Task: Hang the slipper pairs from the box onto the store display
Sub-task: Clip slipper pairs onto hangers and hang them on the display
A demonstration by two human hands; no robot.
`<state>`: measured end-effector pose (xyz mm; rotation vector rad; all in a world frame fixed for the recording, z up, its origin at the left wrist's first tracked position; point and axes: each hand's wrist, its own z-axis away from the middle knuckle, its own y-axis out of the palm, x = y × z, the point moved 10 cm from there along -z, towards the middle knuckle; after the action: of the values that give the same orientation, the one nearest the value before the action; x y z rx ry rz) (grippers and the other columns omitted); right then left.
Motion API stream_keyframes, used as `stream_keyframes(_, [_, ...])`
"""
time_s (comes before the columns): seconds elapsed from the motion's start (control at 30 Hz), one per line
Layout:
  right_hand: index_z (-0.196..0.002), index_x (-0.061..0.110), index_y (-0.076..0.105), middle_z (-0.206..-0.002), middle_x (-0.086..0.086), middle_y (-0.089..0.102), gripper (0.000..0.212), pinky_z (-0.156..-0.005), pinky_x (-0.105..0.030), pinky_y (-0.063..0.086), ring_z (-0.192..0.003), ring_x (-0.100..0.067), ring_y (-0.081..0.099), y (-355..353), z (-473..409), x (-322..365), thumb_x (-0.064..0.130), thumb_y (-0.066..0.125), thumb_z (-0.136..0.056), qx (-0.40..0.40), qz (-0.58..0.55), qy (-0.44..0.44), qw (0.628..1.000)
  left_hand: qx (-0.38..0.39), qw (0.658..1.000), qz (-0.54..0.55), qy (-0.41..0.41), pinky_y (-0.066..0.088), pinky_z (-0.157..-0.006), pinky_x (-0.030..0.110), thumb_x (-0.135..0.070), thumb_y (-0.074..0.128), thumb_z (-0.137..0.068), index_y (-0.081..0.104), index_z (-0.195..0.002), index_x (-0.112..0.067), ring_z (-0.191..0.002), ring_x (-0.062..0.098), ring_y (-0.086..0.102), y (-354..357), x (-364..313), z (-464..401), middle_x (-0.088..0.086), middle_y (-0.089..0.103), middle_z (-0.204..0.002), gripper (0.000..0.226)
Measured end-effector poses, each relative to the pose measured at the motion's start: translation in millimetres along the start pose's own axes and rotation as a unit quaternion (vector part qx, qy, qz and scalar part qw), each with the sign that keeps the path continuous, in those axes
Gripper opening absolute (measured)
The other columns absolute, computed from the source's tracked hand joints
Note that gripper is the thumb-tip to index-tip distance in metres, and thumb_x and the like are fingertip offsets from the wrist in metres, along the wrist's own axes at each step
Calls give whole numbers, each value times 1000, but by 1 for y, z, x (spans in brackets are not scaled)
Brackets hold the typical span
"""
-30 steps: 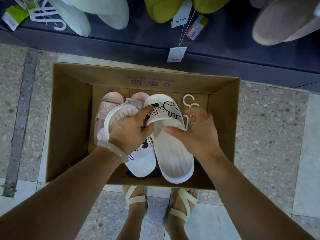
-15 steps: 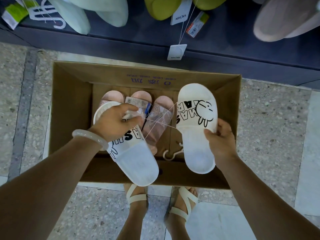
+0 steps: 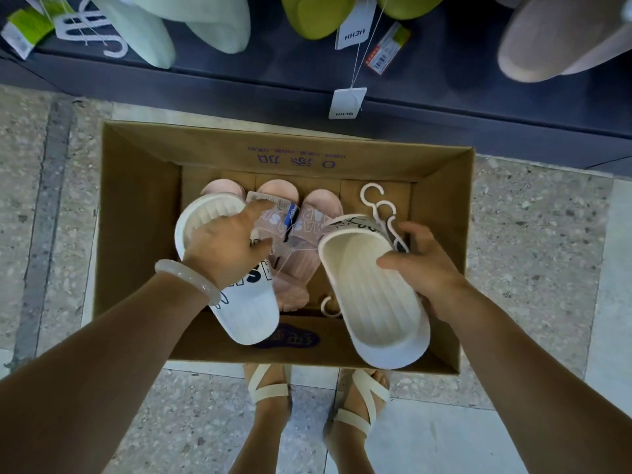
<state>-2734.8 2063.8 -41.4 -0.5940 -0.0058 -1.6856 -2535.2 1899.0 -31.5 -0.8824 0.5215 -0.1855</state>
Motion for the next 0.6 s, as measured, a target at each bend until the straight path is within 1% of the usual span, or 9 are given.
stream_keyframes(0.07, [-130,31,44,-107,2,54,49,-58,-29,45,-82,-15,55,18,5,-6,19,62,-86,81,-32,56,995,35,999,6,34,52,-75,40,-38,60,-85,24,-145,-33,-83,28,64,11,-10,2,10,67,-89,70])
stream_keyframes(0.17, [-102,15,61,-89,-6,64,15,-57,-29,49,-76,-19,62,33,13,-12,16,59,-88,168,-100,114,974,87,993,-2,83,46,-72,30,-49,65,-77,12,-147,-37,-85,22,62,23,-27,6,2,61,-82,89])
stream_keyframes(0.2, [-94,13,61,-82,-9,66,7,-53,-29,52,-72,-21,64,36,15,-15,14,59,-87,184,-133,131,965,104,989,-6,104,45,-73,29,-51,68,-75,10,-147,-38,-89,20,60,26,-33,7,1,62,-88,93])
stream_keyframes(0.27, [-87,11,61,-71,-11,70,5,-47,-30,56,-67,-23,67,39,17,-16,12,56,-88,202,-218,153,942,140,980,-24,141,46,-85,31,-56,70,-70,8,-147,-41,-105,19,58,33,-44,11,0,64,-116,100])
stream_keyframes(0.33, [-89,10,64,-72,-11,71,15,-47,-30,57,-72,-23,67,41,15,-13,12,49,-92,206,-275,161,925,170,973,-15,158,44,-95,35,-65,69,-64,20,-144,-43,-117,18,53,37,-51,13,-6,58,-128,97])
stream_keyframes(0.4, [-97,7,64,-72,-10,72,19,-43,-25,55,-64,-19,69,40,11,-9,11,45,-95,205,-279,151,926,190,968,4,165,43,-95,33,-77,63,-57,49,-129,-40,-113,12,53,38,-56,16,-14,61,-121,81])
stream_keyframes(0.47, [-101,5,61,-68,-9,73,22,-41,-20,52,-56,-15,70,38,8,-2,7,40,-96,219,-294,131,921,199,968,22,151,42,-88,28,-84,48,-56,66,-108,-34,-102,7,56,39,-55,16,-18,65,-107,75])
stream_keyframes(0.53, [-101,10,61,-69,-4,72,24,-40,-18,49,-54,-12,68,36,7,3,1,41,-94,241,-257,105,930,182,973,61,127,44,-84,30,-88,29,-63,71,-95,-26,-91,11,60,36,-52,9,-7,70,-96,81])
stream_keyframes(0.6, [-94,16,65,-70,1,68,15,-37,-17,42,-47,-8,56,39,8,-3,6,56,-87,255,-159,89,950,134,981,79,113,47,-86,38,-92,6,-62,69,-89,-17,-86,17,62,28,-47,-2,3,70,-88,101])
